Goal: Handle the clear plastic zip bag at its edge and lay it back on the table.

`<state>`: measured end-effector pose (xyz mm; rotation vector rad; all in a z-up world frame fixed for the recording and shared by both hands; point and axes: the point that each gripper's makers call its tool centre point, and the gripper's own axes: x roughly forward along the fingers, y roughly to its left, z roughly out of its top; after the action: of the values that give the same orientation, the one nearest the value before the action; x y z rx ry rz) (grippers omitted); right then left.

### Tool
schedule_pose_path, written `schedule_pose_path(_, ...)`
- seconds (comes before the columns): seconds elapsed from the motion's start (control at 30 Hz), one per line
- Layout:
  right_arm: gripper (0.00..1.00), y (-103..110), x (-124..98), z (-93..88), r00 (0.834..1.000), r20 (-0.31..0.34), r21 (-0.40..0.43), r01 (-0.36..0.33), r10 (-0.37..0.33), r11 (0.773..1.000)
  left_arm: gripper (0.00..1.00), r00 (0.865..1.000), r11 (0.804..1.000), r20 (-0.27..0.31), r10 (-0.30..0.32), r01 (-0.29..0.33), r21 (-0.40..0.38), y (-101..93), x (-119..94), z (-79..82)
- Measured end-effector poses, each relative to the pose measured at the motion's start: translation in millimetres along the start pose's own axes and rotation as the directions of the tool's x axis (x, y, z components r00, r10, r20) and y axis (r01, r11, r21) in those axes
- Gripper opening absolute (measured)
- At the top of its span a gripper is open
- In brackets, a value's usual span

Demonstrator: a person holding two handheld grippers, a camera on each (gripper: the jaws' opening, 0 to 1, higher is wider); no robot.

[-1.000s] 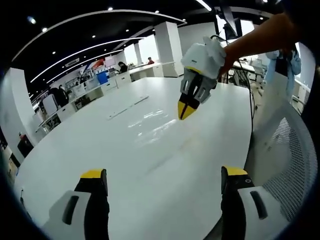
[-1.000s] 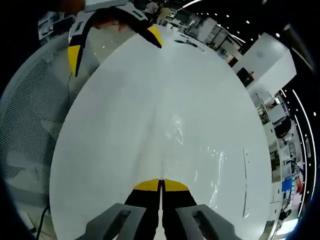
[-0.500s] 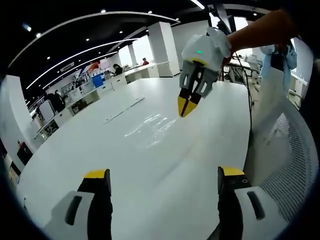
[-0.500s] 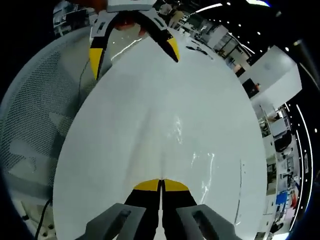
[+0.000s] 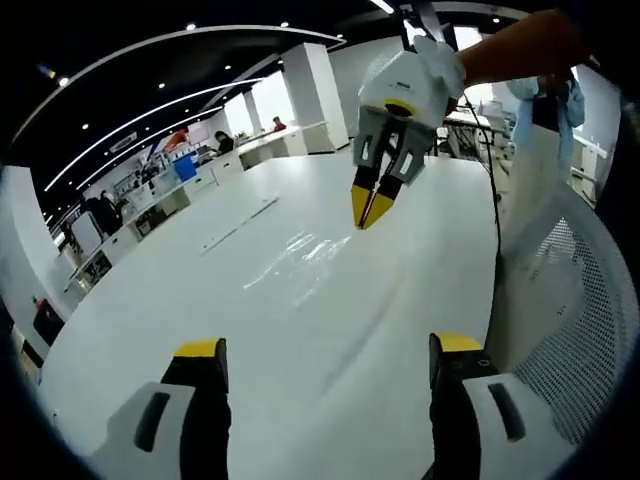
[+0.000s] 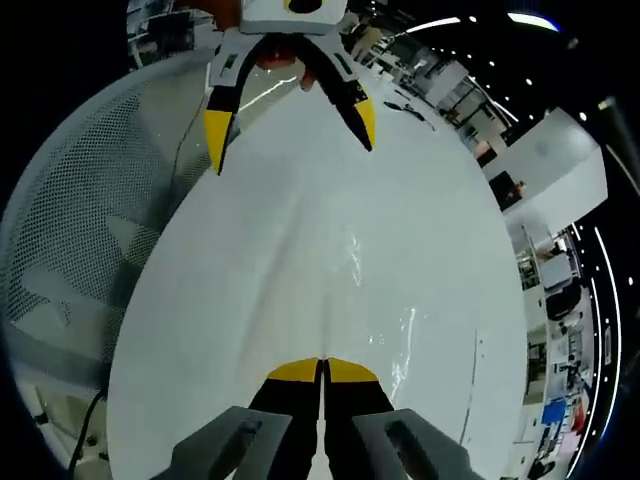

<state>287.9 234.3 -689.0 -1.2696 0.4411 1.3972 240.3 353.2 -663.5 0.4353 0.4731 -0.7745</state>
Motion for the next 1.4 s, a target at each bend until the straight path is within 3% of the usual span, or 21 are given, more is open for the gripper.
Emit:
schedule_pose_path(0.9, 0.0, 10, -18, 17.7, 1.0, 0.006, -0.1, 0.0, 0.0, 0.995, 0.63, 0.997, 0.992, -0.049, -0.057, 0.062, 0.106, -11.7, 15, -8.1)
schedule_pose_path(1.3, 0.0, 18, -20, 24.4, 1.0, 0.015, -0.118, -0.016, 0.018, 0.993, 0.39, 0.997, 0.965, -0.062, -0.052, 0.066, 0.254, -14.0, 17, -5.9)
schedule_pose_path(1.4, 0.0, 20, -21, 24.8, 0.999, 0.02, -0.119, -0.024, 0.027, 0.993, 0.36, 0.996, 0.963, -0.069, -0.054, 0.07, 0.261, -13.4, 17, -7.5)
